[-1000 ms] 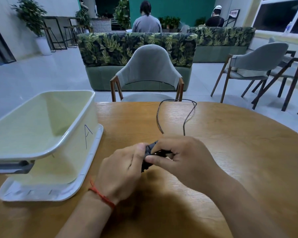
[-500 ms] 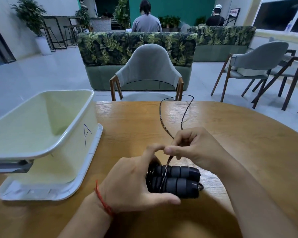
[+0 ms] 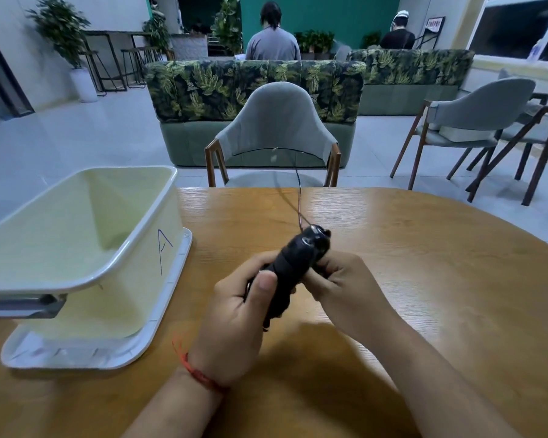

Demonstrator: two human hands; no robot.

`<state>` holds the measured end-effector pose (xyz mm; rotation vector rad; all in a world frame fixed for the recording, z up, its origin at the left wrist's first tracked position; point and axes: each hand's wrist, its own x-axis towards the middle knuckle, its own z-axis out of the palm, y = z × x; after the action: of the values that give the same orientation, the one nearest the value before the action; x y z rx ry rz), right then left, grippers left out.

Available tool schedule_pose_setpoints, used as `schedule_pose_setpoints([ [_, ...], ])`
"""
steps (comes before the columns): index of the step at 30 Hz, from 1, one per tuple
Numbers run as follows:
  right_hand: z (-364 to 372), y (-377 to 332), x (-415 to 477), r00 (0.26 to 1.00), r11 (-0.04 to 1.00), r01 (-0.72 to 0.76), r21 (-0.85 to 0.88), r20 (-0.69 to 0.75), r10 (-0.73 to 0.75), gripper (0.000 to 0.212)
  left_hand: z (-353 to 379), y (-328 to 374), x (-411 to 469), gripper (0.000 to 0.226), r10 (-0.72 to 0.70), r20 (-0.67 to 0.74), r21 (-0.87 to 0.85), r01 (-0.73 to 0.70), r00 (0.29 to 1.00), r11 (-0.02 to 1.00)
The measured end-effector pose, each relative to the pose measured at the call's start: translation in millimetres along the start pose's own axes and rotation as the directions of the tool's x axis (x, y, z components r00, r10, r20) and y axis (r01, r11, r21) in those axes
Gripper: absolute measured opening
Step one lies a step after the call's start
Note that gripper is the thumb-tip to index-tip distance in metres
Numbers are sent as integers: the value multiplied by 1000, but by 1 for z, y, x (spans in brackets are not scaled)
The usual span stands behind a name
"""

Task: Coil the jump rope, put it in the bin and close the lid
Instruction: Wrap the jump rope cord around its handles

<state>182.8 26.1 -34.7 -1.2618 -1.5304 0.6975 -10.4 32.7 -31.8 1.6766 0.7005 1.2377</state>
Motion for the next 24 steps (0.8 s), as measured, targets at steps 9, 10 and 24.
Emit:
schedule_pose_setpoints([
  [9, -2, -15, -15, 978, 779, 207, -592, 146, -149, 36, -26, -3, 24, 86, -397, -241, -253, 337, 886, 907],
  [10, -1, -17, -15, 976, 767, 220, -603, 135, -173, 33, -25, -5, 24, 85, -394, -253, -204, 349, 884, 915],
  [24, -15, -34, -4, 976, 921, 199, -335, -17, -217, 24, -15, 4, 7, 69, -174, 61, 748, 70, 983, 660],
])
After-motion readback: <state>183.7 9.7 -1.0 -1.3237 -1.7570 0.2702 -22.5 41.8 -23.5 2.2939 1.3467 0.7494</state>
